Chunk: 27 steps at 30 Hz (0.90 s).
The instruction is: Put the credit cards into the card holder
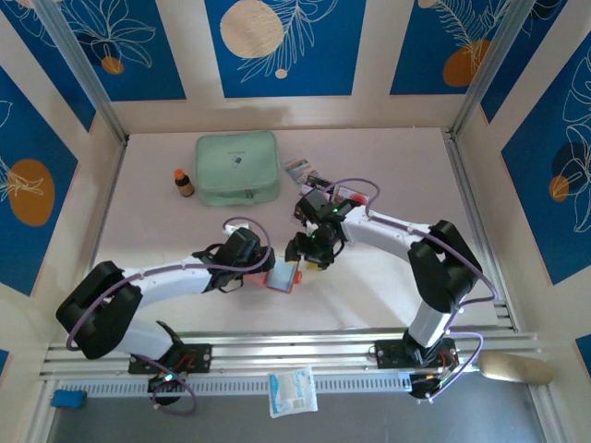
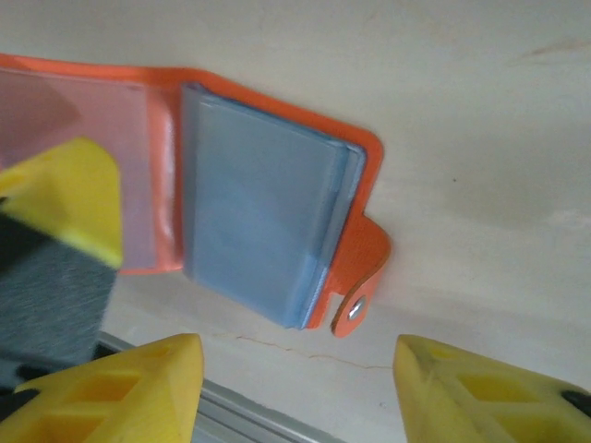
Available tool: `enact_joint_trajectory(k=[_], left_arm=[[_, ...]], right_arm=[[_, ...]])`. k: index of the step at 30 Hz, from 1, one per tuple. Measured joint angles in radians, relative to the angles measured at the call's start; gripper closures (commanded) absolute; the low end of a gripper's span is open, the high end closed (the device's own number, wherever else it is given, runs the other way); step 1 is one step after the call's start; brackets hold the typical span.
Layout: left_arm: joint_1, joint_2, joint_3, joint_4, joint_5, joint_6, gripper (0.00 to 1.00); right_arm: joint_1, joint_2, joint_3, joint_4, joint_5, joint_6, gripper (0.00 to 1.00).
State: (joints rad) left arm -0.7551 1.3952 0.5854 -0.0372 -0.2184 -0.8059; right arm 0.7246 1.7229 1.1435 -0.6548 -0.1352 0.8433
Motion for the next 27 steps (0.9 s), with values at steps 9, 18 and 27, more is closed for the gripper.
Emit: enact_joint_trajectory(k=[9,18,27], left_arm=[[0.0,0.0,-0.008,0.006,0.0,0.004,0.12],[0.0,0.0,-0.008,0.018,0.002,0.03,0.11],[0.0,0.0,-0.008,0.007,0.007,0.067,0.11]], right_arm=[[0.009,0.084,-0.008,0.005,0.025,0.0,0.74],[-0.027,0.09,-0.007,0.005,0.043,-0.007,1.0],[-0.099,0.089,-0.007,0.005,0.063,-0.018,1.0]])
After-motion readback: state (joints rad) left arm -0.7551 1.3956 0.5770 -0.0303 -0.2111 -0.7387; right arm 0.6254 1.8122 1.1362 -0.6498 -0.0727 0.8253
